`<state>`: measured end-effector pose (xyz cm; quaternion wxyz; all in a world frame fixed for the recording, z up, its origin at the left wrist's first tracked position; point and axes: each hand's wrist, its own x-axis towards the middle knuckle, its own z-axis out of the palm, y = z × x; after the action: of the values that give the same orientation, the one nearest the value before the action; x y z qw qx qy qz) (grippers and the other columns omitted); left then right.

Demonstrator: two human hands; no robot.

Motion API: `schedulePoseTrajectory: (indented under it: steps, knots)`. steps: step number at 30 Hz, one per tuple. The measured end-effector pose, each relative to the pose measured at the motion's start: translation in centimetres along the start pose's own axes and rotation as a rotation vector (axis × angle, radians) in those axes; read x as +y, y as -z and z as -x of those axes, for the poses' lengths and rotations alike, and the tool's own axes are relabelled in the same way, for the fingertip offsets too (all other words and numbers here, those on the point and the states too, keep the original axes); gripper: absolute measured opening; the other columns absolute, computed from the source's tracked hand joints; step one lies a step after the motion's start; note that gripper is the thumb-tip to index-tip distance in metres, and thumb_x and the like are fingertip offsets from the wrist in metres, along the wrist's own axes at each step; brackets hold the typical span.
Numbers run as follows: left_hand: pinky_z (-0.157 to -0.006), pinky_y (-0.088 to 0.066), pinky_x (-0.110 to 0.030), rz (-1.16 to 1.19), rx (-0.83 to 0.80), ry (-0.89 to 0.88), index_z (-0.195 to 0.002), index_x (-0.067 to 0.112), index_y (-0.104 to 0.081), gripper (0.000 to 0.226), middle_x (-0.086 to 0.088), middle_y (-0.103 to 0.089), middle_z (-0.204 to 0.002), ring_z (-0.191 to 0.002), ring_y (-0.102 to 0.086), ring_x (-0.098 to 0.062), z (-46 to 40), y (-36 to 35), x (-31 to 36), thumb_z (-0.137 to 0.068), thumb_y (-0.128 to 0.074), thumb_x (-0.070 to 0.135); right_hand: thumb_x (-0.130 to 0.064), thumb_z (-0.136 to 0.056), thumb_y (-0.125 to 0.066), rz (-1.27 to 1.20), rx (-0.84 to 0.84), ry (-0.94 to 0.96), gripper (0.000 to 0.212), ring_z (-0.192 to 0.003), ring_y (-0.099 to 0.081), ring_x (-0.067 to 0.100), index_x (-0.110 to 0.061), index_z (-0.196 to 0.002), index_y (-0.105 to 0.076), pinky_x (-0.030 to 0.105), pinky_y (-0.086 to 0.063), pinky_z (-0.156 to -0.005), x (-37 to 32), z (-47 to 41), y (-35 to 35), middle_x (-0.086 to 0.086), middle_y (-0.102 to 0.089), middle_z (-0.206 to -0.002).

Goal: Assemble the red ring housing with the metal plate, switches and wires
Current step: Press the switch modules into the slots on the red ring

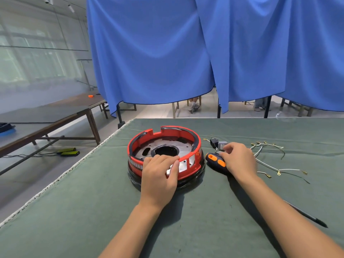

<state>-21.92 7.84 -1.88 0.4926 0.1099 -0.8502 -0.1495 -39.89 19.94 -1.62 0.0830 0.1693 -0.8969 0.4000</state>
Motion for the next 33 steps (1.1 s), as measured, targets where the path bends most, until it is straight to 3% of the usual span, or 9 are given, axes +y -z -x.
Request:
schedulePoseTrajectory:
  steps: [7,13,16,19,22,24,27,30,33]
  knots:
    - [-0.077,-0.032,-0.021,-0.026,0.024,-0.040,-0.087,0.012,-0.075,0.026,0.004,-0.073,-0.087,-0.082,-0.060,-0.009,-0.1,0.0,-0.3,-0.087,-0.052,0.023,-0.025,-0.083,-0.071,-0.019,-0.080,0.003,0.009,-0.094,-0.062,0.032,-0.016,-0.083,-0.072,0.033,-0.044,-0.074,-0.2,-0.7,0.7,0.011,-0.071,-0.092]
    - [-0.072,-0.035,-0.028,-0.044,0.026,-0.030,-0.085,0.013,-0.074,0.023,0.004,-0.072,-0.084,-0.074,-0.063,-0.016,0.1,-0.3,-0.5,-0.087,-0.053,0.022,-0.027,-0.083,-0.071,0.061,-0.208,0.004,0.024,-0.101,-0.061,0.030,-0.011,-0.100,-0.071,0.037,-0.048,-0.085,-0.2,-1.5,1.4,0.011,-0.071,-0.100]
    - [-0.073,-0.034,-0.027,-0.019,-0.004,-0.007,-0.087,0.015,-0.074,0.026,0.006,-0.071,-0.083,-0.074,-0.063,-0.015,0.0,-0.2,-0.6,-0.087,-0.050,0.025,-0.031,-0.088,-0.063,0.197,-0.260,0.008,0.021,-0.091,-0.060,0.032,-0.012,-0.087,-0.072,0.035,-0.047,-0.073,-0.4,-1.4,1.2,0.012,-0.071,-0.091]
    - [-0.074,-0.034,-0.027,0.003,-0.029,0.019,-0.087,0.017,-0.074,0.028,0.007,-0.070,-0.082,-0.073,-0.062,-0.015,-0.2,0.0,-0.6,-0.087,-0.048,0.027,-0.031,-0.088,-0.062,0.212,-0.200,-0.010,0.019,-0.089,-0.060,0.030,-0.016,-0.086,-0.073,0.032,-0.045,-0.069,-0.4,-0.9,0.8,0.007,-0.071,-0.087]
    - [-0.074,-0.033,-0.026,0.006,-0.056,0.039,-0.088,0.018,-0.073,0.028,0.008,-0.069,-0.081,-0.072,-0.061,-0.014,-0.2,0.1,-0.4,-0.086,-0.047,0.028,-0.024,-0.085,-0.065,0.021,-0.127,-0.062,0.011,-0.092,-0.062,0.026,-0.020,-0.088,-0.074,0.032,-0.047,-0.074,0.0,-0.8,0.6,0.003,-0.072,-0.090]
    - [-0.074,-0.033,-0.025,0.007,-0.067,0.045,-0.088,0.018,-0.073,0.028,0.009,-0.069,-0.082,-0.074,-0.061,-0.012,-0.2,0.2,-0.3,-0.086,-0.047,0.028,-0.017,-0.084,-0.064,-0.139,-0.051,-0.071,0.015,-0.092,-0.064,0.025,-0.014,-0.094,-0.075,0.034,-0.049,-0.080,0.0,-0.8,0.7,0.004,-0.072,-0.093]
    - [-0.076,-0.032,-0.022,0.010,-0.071,0.052,-0.089,0.018,-0.073,0.028,0.009,-0.070,-0.083,-0.076,-0.061,-0.011,-0.1,0.3,-0.3,-0.086,-0.047,0.028,-0.010,-0.085,-0.064,-0.390,-0.004,-0.060,0.017,-0.073,-0.064,0.020,-0.004,-0.098,-0.073,0.029,-0.052,-0.075,-0.7,-0.6,1.2,0.006,-0.070,-0.082]
    - [-0.078,-0.032,-0.021,0.012,-0.079,0.055,-0.089,0.019,-0.073,0.029,0.010,-0.070,-0.084,-0.078,-0.062,-0.010,-0.1,0.5,-0.2,-0.086,-0.047,0.028,-0.003,-0.090,-0.059,-0.682,-0.099,-0.099,0.014,-0.060,-0.060,0.010,-0.003,-0.100,-0.068,0.013,-0.049,-0.053,-2.1,-0.1,1.9,0.004,-0.067,-0.074]
    - [-0.080,-0.034,-0.022,0.016,-0.091,0.070,-0.090,0.020,-0.074,0.026,0.010,-0.071,-0.087,-0.082,-0.061,-0.008,-0.2,0.6,-0.1,-0.086,-0.049,0.028,-0.003,-0.093,-0.053,-1.082,-0.313,-0.202,0.012,-0.062,-0.066,0.016,-0.003,-0.097,-0.065,0.020,-0.055,-0.054,-3.8,0.5,2.9,0.009,-0.070,-0.076]
